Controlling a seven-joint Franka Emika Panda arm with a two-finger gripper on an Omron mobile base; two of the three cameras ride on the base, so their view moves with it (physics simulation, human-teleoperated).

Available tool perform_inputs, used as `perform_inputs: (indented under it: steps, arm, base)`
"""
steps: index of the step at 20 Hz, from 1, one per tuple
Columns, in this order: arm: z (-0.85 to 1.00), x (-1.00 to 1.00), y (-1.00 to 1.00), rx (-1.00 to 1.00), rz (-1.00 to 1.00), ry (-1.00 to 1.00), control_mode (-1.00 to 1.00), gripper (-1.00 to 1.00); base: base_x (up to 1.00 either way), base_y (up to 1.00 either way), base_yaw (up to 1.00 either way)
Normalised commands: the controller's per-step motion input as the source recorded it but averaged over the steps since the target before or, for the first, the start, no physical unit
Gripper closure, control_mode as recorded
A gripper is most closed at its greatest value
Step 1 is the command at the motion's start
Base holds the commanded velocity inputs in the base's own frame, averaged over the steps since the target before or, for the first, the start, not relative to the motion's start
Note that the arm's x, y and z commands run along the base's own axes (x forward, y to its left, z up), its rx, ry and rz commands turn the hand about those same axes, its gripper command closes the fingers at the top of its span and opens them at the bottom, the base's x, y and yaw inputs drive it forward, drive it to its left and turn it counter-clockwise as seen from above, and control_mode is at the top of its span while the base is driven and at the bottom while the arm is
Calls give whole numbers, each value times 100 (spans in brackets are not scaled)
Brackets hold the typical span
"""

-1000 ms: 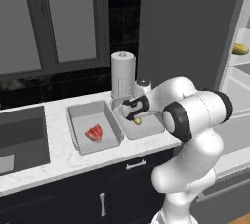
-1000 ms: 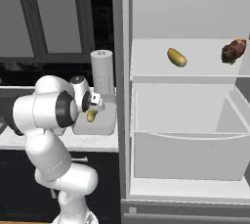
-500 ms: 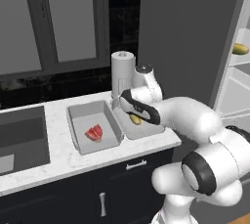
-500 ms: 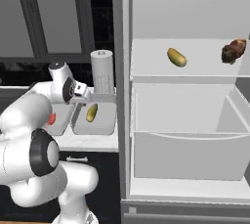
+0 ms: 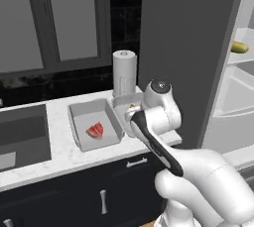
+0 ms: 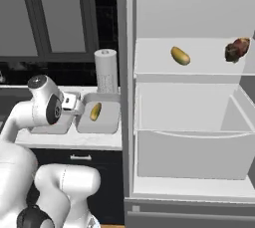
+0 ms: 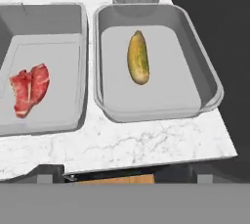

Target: Place one cucumber and one steak in each tupperware on the nearby counter, to pack two identical lunches.

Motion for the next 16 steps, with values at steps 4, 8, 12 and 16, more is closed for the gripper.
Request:
perform_inputs:
  steps: [4,8,12,16]
  arm:
    - [0,0,0,0,0,0,100,-100]
    - [0,0,0,0,0,0,100,-100]
    - [0,0,0,0,0,0,100,-100]
    - [0,0,0,0,0,0,100,-100]
  base:
    - [-100,-44,8]
    - [-100,-90,3]
    - [-4,-100,0]
    - [85,-100,2]
